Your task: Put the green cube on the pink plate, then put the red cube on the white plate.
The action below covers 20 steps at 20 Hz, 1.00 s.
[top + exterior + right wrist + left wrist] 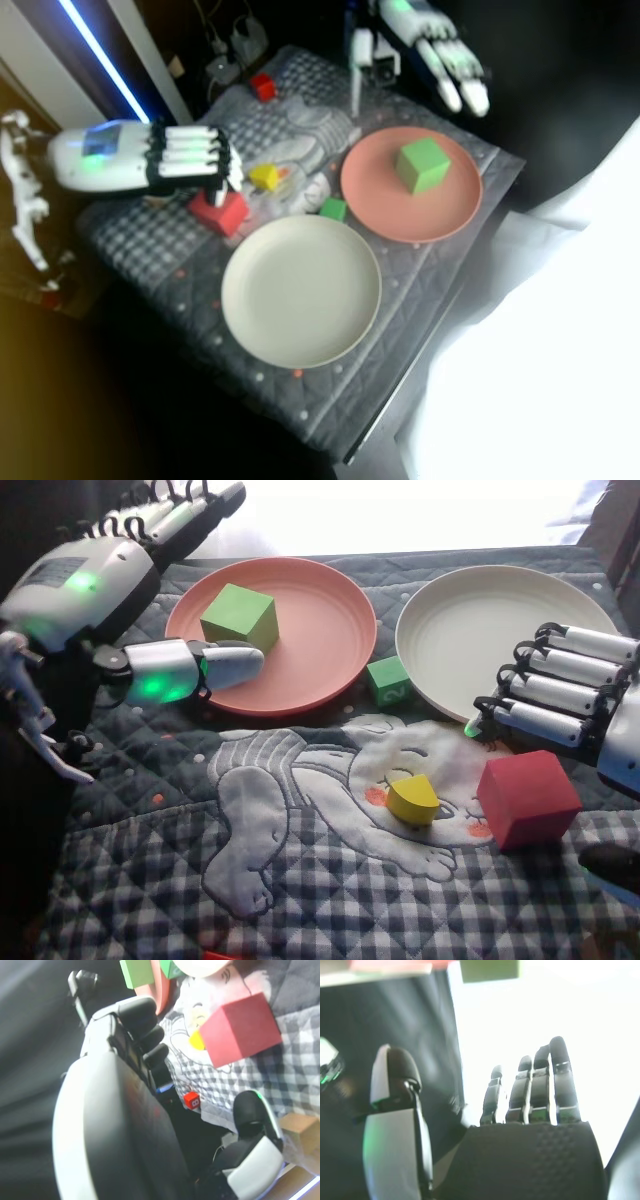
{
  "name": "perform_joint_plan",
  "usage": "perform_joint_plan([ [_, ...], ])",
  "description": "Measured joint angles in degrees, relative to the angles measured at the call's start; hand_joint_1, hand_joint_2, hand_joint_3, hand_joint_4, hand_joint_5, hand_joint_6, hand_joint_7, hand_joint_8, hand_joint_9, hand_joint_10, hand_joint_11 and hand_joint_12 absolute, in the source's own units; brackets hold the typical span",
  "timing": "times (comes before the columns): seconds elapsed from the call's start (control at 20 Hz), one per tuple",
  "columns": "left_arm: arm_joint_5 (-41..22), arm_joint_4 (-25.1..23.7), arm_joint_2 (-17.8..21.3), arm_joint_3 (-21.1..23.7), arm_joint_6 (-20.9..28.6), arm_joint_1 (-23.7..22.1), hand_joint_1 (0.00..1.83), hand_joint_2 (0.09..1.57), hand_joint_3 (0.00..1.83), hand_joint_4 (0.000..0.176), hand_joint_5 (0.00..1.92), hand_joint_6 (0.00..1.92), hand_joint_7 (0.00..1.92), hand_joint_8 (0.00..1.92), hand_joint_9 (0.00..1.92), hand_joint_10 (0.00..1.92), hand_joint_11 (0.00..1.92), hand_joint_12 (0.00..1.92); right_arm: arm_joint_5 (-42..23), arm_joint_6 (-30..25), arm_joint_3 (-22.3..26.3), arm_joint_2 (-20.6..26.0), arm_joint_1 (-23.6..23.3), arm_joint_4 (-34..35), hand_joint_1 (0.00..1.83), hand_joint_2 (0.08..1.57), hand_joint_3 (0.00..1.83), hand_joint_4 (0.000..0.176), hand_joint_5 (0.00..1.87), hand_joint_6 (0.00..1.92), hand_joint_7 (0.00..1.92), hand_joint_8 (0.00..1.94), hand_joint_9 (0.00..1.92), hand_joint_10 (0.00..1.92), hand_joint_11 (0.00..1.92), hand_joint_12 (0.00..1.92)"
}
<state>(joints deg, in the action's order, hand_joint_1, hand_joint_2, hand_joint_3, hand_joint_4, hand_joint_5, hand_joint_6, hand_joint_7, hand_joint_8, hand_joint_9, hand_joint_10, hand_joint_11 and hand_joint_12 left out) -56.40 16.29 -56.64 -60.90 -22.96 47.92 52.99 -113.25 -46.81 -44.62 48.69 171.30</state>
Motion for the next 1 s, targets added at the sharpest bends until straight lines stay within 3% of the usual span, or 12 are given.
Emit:
perform_joint_plan([
  [0.05,-2.8,-1.0,1.0,2.1,0.0,1.4,0.46,0.97,0.00,0.176,0.00,0.00,0.00,0.00,0.00,0.01,0.00,0.92,-0.2,0.0,-0.5,-0.6,-0.3,0.0,0.84,0.38,0.82,0.000,0.21,0.44,0.25,0.37,0.01,0.81,0.00,1.48],
  [0.1,-3.6,-1.8,1.4,2.9,0.0,1.9,0.54,0.94,0.00,0.137,0.01,0.00,0.08,0.01,0.09,0.04,0.00,0.74,-0.2,0.0,-0.7,-0.7,-0.3,0.1,0.84,0.37,0.84,0.000,0.22,0.41,0.28,0.33,0.02,0.82,0.00,1.47],
  [0.2,-6.1,-3.9,2.2,5.2,0.0,3.7,0.55,0.94,0.00,0.102,0.00,0.00,0.10,0.00,0.13,0.04,0.00,0.69,-0.3,0.0,-1.3,-1.3,-0.6,0.0,0.80,0.43,0.78,0.000,0.20,0.39,0.31,0.28,0.04,0.80,0.00,1.44],
  [0.3,-8.3,-4.7,2.8,7.0,0.0,5.8,0.55,0.95,0.00,0.104,0.00,0.00,0.05,0.00,0.10,0.01,0.00,0.54,-1.6,0.0,-2.2,-2.3,-1.4,0.0,0.86,0.40,0.76,0.000,0.23,0.41,0.36,0.23,0.07,0.76,0.00,1.42],
  [0.35,-8.7,-4.8,2.9,7.5,0.0,6.3,0.55,0.95,0.00,0.095,0.00,0.00,0.08,0.01,0.13,0.02,0.00,0.63,-2.0,0.0,-2.6,-2.7,-1.6,0.1,0.87,0.39,0.78,0.000,0.25,0.46,0.38,0.22,0.07,0.80,0.00,1.47],
  [0.5,-10.3,-4.6,3.0,8.2,0.0,7.8,0.56,0.95,0.00,0.128,0.00,0.00,0.10,0.01,0.15,0.01,0.00,0.82,-4.2,0.0,-3.6,-4.3,-2.1,0.1,0.95,0.41,0.82,0.000,0.17,0.67,0.36,0.24,0.02,0.95,0.00,1.59],
  [0.55,-10.8,-4.5,3.0,8.2,0.0,8.1,0.58,0.96,0.00,0.144,0.01,0.00,0.08,0.00,0.14,0.01,0.00,0.82,-4.8,0.0,-3.8,-4.7,-2.1,-0.1,0.96,0.42,0.82,0.000,0.11,0.82,0.32,0.34,0.00,1.03,0.00,1.73],
  [0.6,-10.7,-4.2,3.0,8.2,0.0,8.2,0.52,0.97,0.00,0.138,0.04,0.01,0.12,0.01,0.17,0.01,0.00,0.93,-5.3,0.0,-4.1,-5.0,-2.1,0.0,0.96,0.42,0.81,0.000,0.10,0.88,0.28,0.49,0.00,1.10,0.00,1.79],
  [0.7,-10.7,-4.1,3.0,8.5,0.0,8.2,0.53,1.01,0.02,0.129,0.04,0.00,0.07,0.00,0.14,0.00,0.00,0.96,-6.1,0.0,-4.9,-5.7,-2.6,0.1,1.02,0.49,0.69,0.000,0.18,0.78,0.30,0.55,0.09,1.03,0.00,1.71],
  [0.8,-10.7,-4.5,3.0,8.6,0.0,8.4,0.54,1.05,0.01,0.113,0.02,0.00,0.00,0.00,0.08,0.00,0.00,1.00,-7.0,0.0,-5.4,-6.5,-2.9,0.1,1.08,0.62,0.50,0.000,0.29,0.58,0.39,0.44,0.19,0.86,0.00,1.62],
  [0.95,-10.8,-4.1,3.0,8.6,0.0,8.5,0.56,1.06,0.00,0.112,0.01,0.00,0.00,0.00,0.07,0.02,0.00,1.01,-8.1,-0.2,-6.0,-7.4,-2.9,0.0,1.05,0.85,0.20,0.000,0.45,0.32,0.53,0.24,0.34,0.68,0.02,1.54],
  [1.0,-11.0,-4.2,3.0,8.6,0.0,8.7,0.53,1.07,0.00,0.114,0.00,0.00,0.00,0.00,0.08,0.02,0.00,1.02,-8.2,-0.2,-6.1,-7.6,-3.1,0.1,1.03,0.92,0.17,0.000,0.52,0.32,0.59,0.25,0.37,0.74,0.05,1.57],
])
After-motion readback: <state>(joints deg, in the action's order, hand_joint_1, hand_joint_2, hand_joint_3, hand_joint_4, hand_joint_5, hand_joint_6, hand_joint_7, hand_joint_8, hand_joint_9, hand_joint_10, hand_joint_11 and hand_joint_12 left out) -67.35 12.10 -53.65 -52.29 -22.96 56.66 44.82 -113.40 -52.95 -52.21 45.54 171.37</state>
